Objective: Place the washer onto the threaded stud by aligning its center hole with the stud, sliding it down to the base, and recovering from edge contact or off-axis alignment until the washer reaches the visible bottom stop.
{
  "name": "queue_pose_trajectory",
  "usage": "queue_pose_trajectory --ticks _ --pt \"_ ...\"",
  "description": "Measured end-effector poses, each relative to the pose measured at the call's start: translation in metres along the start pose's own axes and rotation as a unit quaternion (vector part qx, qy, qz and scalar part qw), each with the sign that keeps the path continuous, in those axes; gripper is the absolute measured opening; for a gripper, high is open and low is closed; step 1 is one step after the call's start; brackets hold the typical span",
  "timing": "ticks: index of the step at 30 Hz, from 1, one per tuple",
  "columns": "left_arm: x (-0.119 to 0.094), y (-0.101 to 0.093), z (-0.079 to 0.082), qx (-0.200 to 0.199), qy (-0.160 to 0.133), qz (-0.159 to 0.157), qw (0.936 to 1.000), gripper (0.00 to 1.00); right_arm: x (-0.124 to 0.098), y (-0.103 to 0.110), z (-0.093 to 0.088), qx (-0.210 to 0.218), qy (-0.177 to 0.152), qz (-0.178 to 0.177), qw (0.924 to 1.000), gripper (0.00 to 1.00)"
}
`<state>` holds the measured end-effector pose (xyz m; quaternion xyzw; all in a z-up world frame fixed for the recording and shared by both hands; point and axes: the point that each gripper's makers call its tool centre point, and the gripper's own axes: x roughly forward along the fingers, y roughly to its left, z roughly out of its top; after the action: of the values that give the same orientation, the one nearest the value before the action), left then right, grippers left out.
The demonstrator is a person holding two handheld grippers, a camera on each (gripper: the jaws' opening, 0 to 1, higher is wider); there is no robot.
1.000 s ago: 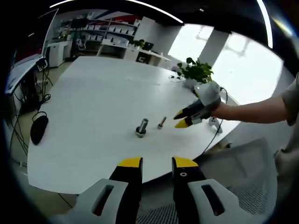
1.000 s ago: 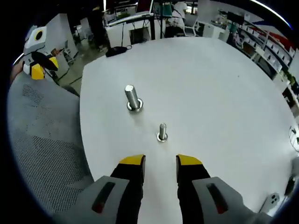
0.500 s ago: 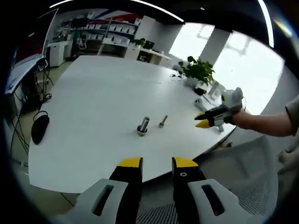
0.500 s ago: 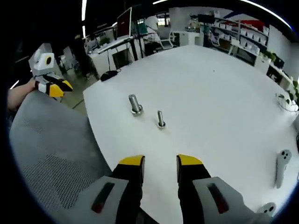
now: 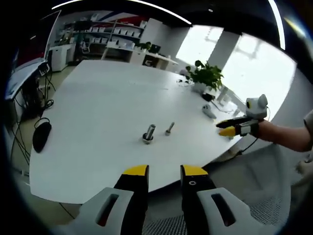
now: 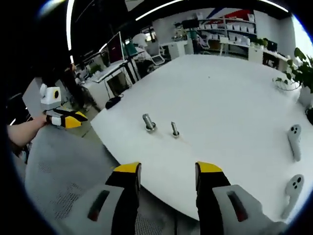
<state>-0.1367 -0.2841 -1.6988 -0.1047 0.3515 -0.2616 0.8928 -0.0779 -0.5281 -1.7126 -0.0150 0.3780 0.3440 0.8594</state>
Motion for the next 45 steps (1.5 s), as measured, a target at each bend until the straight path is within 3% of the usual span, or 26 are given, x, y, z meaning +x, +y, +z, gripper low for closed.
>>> queue_pose_trajectory --ticks 5,14,17,18,21,25,35,45 --pt "-0.002 0.003 0.005 -0.006 -0.017 0.003 0.9998 0.23 -0.02 0.017 0.004 0.014 -0.018 0.003 0.9997 0.63" --pt "-0.003 -0.002 0.012 0.007 -0.036 -0.009 0.9993 0.24 -0.055 0.007 0.005 0.035 -0.073 -0.052 0.9954 0.61" --pt "-0.005 -0.002 0.015 0.005 -0.046 -0.01 0.9989 0.25 -0.056 0.009 -0.004 0.045 -0.075 -0.057 0.9946 0.61" --pt "-0.006 -0.003 0.016 0.006 -0.05 -0.009 0.9987 0.25 -0.056 0.009 -0.007 0.027 -0.066 -0.067 0.9951 0.61" --pt "-0.006 -0.004 0.016 0.007 -0.052 -0.014 0.9985 0.25 -0.057 0.008 -0.001 0.007 -0.082 -0.083 0.9931 0.61" --pt "-0.006 -0.006 0.022 0.013 -0.062 -0.018 0.9979 0.25 -0.06 -0.001 0.005 0.019 -0.105 -0.098 0.9895 0.6" --pt "-0.006 -0.009 0.029 0.021 -0.078 -0.02 0.9966 0.24 -0.057 -0.004 0.002 0.01 -0.099 -0.105 0.9895 0.55" --pt "-0.004 -0.011 0.023 0.019 -0.062 -0.026 0.9975 0.23 -0.058 -0.006 -0.001 0.013 -0.098 -0.11 0.9891 0.54"
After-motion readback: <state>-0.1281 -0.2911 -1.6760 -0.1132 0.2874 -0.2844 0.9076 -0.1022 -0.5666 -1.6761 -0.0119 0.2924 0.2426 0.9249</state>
